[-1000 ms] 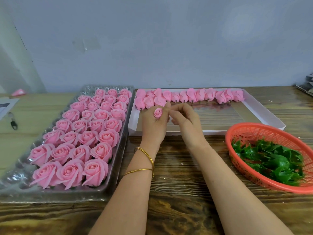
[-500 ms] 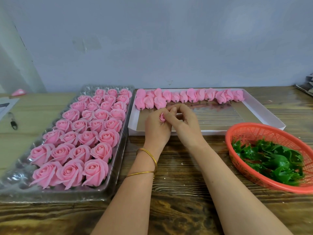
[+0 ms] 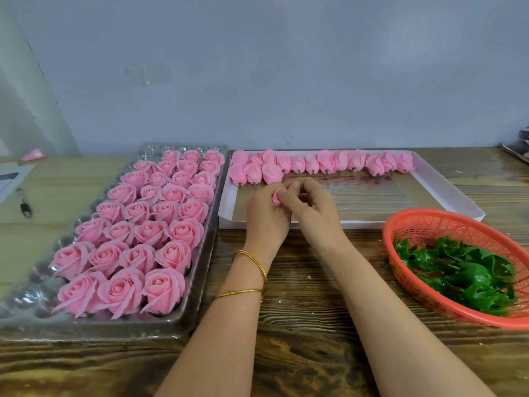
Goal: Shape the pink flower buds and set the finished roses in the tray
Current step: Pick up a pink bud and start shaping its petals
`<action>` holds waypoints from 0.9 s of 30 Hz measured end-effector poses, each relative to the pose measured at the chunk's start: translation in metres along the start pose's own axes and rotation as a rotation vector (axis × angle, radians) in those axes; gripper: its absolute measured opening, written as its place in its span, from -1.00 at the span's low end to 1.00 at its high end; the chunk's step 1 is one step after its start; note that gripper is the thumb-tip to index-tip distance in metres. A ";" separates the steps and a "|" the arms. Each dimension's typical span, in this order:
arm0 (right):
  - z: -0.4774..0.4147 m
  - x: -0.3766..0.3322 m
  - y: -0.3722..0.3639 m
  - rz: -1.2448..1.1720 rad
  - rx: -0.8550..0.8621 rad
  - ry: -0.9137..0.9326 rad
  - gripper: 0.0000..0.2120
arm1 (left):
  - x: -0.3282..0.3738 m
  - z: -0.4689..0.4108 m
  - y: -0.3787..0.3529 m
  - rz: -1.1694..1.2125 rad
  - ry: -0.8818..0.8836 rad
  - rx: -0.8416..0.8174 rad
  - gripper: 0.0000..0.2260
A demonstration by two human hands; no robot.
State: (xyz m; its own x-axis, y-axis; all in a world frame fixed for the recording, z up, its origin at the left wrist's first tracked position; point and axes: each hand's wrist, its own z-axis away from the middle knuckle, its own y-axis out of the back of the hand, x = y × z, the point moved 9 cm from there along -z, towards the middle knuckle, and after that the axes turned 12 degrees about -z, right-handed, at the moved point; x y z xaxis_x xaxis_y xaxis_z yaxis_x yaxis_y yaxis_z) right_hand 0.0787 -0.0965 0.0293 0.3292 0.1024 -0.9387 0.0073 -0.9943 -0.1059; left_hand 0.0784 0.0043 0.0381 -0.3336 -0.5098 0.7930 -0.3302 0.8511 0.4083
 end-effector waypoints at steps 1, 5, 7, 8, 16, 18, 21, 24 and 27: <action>0.000 0.000 0.000 0.003 0.000 0.001 -0.69 | 0.001 0.000 0.001 -0.004 -0.013 0.009 -0.65; -0.001 -0.001 0.000 0.023 -0.004 -0.002 -0.67 | 0.000 0.000 0.002 -0.016 -0.007 0.017 -0.64; 0.000 -0.002 -0.001 0.026 -0.011 -0.006 -0.69 | -0.002 0.000 0.003 -0.020 0.001 0.026 -0.65; 0.000 -0.002 -0.002 0.028 -0.016 -0.006 -0.70 | -0.002 0.000 0.002 -0.021 0.003 0.026 -0.64; 0.002 -0.007 0.001 0.054 -0.010 -0.010 -0.90 | -0.005 0.000 0.000 0.012 0.026 0.010 -0.65; 0.001 -0.014 0.005 0.064 0.012 0.014 -0.92 | -0.005 0.000 0.000 0.007 0.028 0.001 -0.64; -0.003 -0.033 0.023 0.104 0.132 0.057 -0.92 | -0.002 0.000 0.004 -0.019 0.015 0.032 -0.57; -0.006 -0.057 0.052 0.252 0.269 0.121 -0.90 | -0.002 0.000 0.005 -0.051 0.019 0.046 -0.55; -0.005 -0.082 0.085 0.446 0.375 0.126 -0.87 | -0.002 0.001 0.005 -0.042 0.014 0.045 -0.54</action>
State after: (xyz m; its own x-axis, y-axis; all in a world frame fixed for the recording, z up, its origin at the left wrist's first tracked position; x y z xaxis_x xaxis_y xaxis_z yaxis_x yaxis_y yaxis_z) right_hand 0.0570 -0.1895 0.0992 0.3332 -0.3501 -0.8755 -0.4842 -0.8602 0.1597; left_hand 0.0769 0.0091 0.0382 -0.3059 -0.5428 0.7822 -0.3834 0.8222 0.4207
